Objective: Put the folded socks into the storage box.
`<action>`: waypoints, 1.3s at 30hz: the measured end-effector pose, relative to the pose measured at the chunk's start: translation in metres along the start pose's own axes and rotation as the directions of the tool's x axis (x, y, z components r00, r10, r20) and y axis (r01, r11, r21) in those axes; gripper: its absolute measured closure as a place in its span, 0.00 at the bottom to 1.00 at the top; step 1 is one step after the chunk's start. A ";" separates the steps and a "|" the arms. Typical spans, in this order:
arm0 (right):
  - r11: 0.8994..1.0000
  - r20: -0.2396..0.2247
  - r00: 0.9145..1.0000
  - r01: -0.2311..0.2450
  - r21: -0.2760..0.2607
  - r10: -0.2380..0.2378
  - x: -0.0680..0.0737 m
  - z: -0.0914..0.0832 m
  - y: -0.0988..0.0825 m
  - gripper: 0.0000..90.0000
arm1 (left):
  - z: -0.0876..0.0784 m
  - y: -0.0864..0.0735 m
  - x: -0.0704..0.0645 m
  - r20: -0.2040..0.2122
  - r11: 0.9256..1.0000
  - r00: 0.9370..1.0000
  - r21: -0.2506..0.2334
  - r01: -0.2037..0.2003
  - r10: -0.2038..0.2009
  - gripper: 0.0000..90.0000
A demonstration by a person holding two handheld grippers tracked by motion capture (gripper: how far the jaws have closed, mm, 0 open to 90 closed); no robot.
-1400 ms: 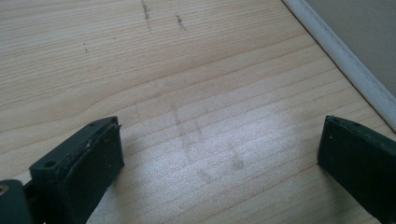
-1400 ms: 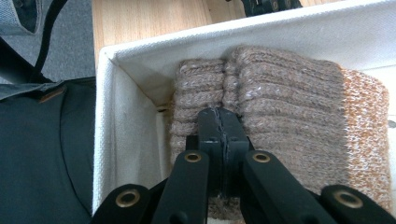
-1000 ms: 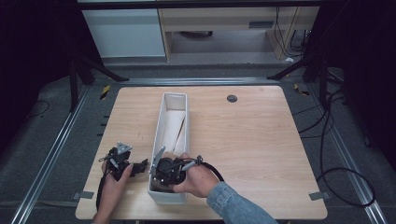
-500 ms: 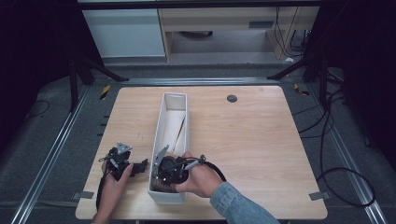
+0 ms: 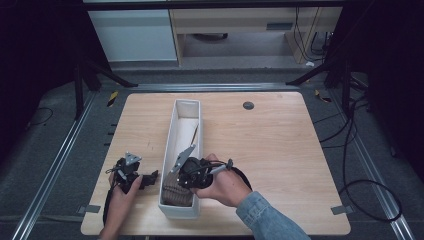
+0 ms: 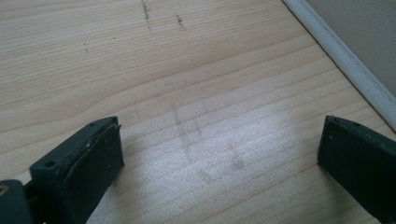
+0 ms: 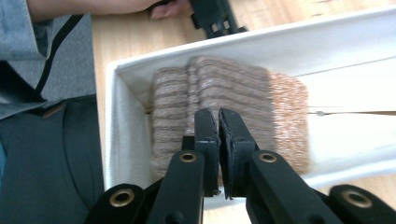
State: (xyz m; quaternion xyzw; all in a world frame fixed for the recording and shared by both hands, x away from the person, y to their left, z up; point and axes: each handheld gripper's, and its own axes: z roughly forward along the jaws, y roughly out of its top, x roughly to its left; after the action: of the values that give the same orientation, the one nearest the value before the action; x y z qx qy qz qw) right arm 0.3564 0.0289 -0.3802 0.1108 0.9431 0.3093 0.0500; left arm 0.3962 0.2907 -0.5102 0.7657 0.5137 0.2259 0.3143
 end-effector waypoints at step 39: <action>0.896 0.489 0.758 -0.298 -0.329 0.432 -0.101 -0.083 -0.080 0.07 | 0.000 0.000 0.000 0.000 1.000 1.000 0.002 0.000 0.000 0.00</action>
State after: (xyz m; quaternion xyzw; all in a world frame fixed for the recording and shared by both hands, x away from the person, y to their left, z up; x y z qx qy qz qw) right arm 0.4271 -0.1056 -0.3589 0.3709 0.8053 0.3758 0.2697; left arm 0.3961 0.2907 -0.5102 0.7661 0.5139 0.2251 0.3136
